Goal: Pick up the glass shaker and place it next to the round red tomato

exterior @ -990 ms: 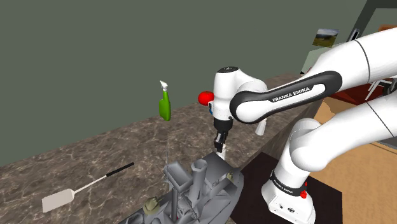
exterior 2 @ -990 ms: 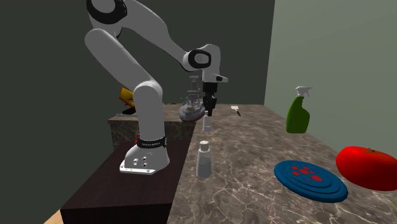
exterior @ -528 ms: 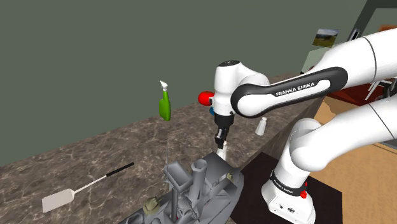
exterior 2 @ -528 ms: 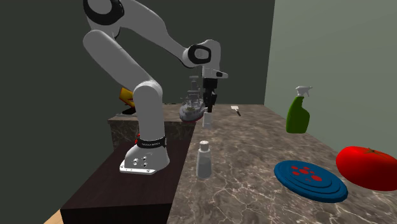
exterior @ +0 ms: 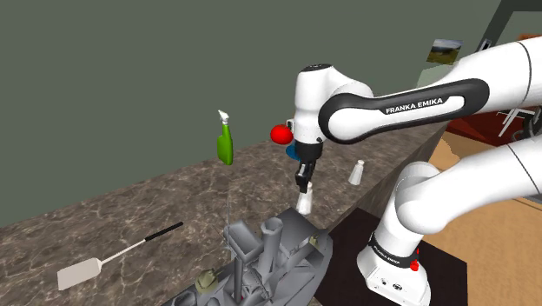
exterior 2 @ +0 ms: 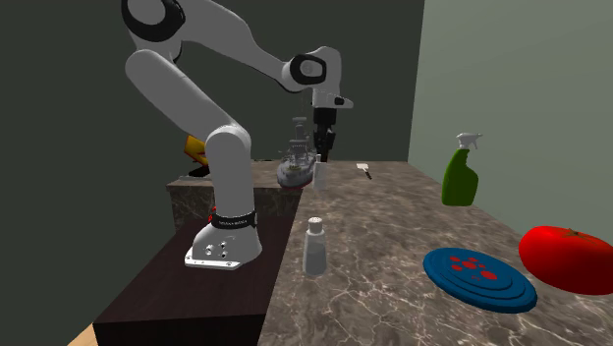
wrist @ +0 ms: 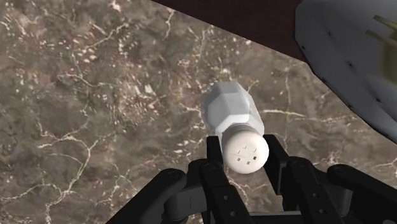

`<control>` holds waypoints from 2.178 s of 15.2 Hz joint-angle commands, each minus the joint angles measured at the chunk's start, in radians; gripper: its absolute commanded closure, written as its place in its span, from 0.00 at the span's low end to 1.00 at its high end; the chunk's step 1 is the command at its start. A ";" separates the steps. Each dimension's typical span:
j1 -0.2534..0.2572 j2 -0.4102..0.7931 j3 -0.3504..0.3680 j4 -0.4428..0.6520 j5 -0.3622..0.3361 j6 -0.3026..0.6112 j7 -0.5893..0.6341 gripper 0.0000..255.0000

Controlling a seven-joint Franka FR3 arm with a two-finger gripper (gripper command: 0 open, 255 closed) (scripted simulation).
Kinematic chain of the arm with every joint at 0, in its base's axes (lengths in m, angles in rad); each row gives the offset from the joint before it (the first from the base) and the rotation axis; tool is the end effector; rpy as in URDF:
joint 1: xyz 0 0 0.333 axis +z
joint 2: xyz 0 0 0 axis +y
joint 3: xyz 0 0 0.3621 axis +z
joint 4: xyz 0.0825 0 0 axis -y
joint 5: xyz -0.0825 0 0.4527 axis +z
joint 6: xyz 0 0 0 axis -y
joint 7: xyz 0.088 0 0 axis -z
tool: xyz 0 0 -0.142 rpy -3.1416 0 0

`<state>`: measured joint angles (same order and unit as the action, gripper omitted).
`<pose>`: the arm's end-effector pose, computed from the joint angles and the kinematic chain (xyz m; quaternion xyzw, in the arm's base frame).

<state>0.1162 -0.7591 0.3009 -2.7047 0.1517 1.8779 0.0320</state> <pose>0.3128 0.1433 0.4043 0.9912 0.1216 -0.0358 0.0386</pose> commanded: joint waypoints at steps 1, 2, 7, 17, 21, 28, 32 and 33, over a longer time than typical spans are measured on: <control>0.000 -0.010 -0.005 0.023 -0.003 -0.033 0.000 1.00; -0.001 -0.013 -0.007 0.035 -0.005 -0.047 -0.001 1.00; -0.005 -0.024 -0.020 0.095 -0.015 -0.119 -0.003 1.00; -0.014 -0.025 -0.041 0.228 -0.034 -0.252 -0.007 1.00; -0.018 -0.018 -0.048 0.285 -0.041 -0.303 -0.008 1.00; -0.084 0.124 -0.134 0.363 -0.127 -0.240 -0.115 1.00; -0.121 0.232 -0.185 0.437 -0.173 -0.204 -0.180 1.00; -0.130 0.261 -0.196 0.458 -0.183 -0.196 -0.195 1.00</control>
<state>-0.0033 -0.5341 0.1180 -2.2727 -0.0185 1.6712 -0.1454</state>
